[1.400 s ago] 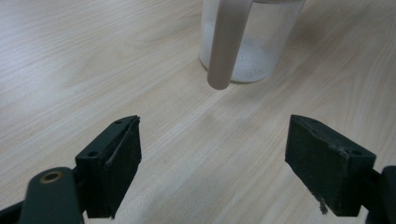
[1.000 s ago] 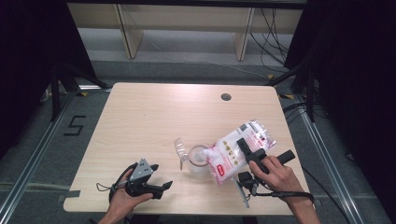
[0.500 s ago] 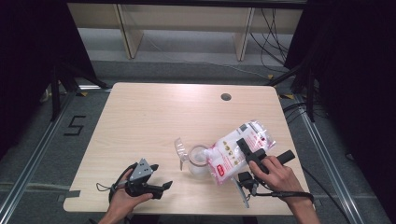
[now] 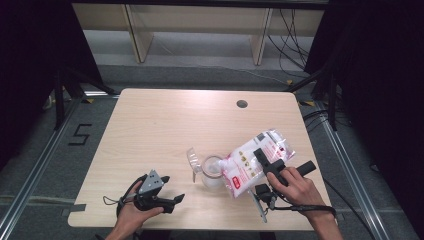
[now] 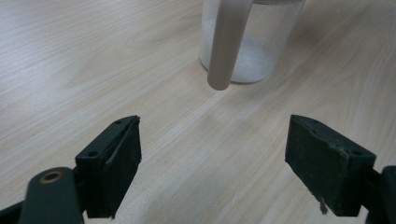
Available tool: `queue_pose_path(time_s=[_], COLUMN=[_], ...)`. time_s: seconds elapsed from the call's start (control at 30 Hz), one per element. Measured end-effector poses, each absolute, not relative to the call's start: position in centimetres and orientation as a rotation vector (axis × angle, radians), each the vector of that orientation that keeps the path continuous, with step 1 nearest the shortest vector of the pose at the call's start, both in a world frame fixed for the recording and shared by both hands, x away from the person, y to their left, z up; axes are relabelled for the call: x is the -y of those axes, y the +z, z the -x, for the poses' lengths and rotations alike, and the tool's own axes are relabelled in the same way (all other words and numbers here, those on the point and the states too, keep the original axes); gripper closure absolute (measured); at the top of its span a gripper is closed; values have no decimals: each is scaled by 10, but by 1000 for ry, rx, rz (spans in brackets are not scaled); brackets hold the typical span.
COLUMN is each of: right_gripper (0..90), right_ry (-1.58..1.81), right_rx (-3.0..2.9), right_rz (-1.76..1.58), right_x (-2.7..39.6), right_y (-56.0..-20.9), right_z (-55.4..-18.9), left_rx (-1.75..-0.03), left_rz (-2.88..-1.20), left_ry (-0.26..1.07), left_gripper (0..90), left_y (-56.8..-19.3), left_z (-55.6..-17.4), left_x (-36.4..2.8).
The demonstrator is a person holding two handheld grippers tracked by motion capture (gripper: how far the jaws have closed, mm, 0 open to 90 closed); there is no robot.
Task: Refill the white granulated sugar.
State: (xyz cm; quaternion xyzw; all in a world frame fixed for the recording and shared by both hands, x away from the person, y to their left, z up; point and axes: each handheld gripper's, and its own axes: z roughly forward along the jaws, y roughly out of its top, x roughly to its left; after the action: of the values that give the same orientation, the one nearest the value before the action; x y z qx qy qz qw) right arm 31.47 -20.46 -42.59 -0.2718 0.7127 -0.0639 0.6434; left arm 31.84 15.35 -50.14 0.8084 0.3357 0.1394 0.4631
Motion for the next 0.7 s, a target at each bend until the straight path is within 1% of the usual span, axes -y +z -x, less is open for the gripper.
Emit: queue_pose_path(time_s=[0.7], right_gripper=[746], right_ry=[-144], right_rx=[-1637], right_rz=[640], right_x=[207], right_y=[-428], right_z=[-318], left_rx=[-827], left_rz=[-1987], left_ry=[341], left_gripper=[180], left_y=[-502], left_z=[-318], left_x=[-153])
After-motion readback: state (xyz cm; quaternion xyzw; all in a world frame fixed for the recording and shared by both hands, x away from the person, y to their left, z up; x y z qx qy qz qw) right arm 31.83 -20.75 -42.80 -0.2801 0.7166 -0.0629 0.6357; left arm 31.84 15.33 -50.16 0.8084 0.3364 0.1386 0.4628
